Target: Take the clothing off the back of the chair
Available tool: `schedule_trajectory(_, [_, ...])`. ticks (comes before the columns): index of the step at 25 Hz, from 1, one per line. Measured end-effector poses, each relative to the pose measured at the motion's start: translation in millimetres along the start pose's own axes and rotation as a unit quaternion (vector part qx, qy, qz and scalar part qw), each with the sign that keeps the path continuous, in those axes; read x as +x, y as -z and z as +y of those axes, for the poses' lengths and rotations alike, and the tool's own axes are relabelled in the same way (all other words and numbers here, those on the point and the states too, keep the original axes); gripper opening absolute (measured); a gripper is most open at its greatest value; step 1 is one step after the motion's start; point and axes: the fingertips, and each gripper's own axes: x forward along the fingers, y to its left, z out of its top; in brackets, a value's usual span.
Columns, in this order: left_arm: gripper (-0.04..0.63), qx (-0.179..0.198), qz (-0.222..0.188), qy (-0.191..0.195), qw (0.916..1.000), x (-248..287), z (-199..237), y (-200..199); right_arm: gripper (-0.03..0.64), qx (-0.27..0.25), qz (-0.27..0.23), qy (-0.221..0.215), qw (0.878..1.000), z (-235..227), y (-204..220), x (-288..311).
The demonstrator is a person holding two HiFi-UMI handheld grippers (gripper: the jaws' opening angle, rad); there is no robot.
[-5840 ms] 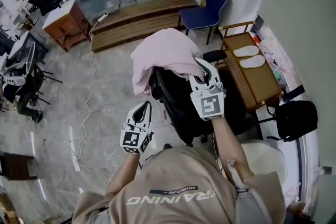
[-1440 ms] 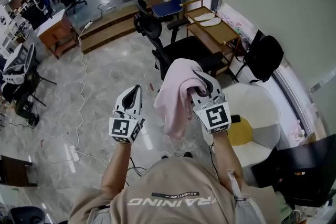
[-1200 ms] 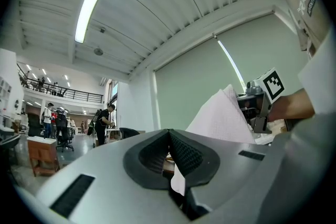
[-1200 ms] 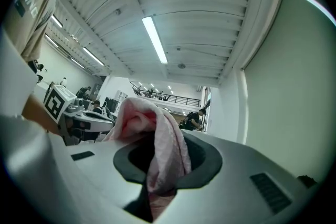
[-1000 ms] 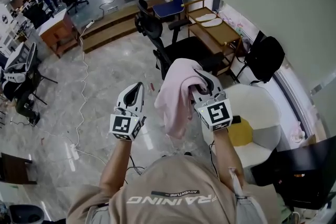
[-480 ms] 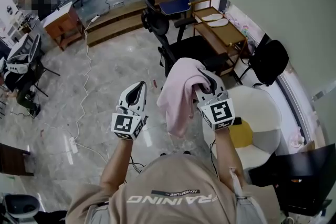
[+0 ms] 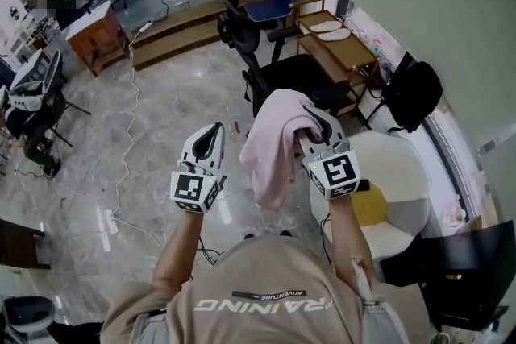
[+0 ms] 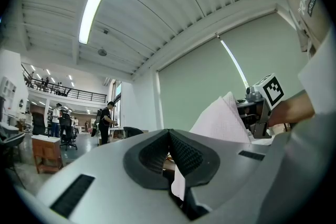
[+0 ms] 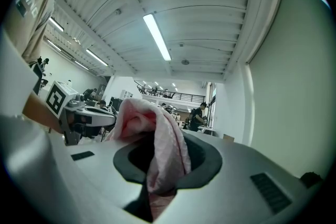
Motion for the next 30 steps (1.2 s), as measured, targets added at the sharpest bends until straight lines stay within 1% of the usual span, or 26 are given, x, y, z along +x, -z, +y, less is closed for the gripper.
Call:
schedule_trajectory(6, [0.012,0.002,-0.001,0.003,1.0,2,1,-2,0.1,-0.001,0.003,-0.007,1.0,3,0,2])
schedule_trajectory(25, [0.012,0.002,0.002,-0.002,1.0,-7,9,-1,0.1,0.01,0.004,-0.004,1.0,7,4,4])
schedule_trajectory(30, [0.012,0.001,0.003,0.002,1.0,-7,5,4,0.1,0.015,0.01,-0.003,1.0,9,12,1])
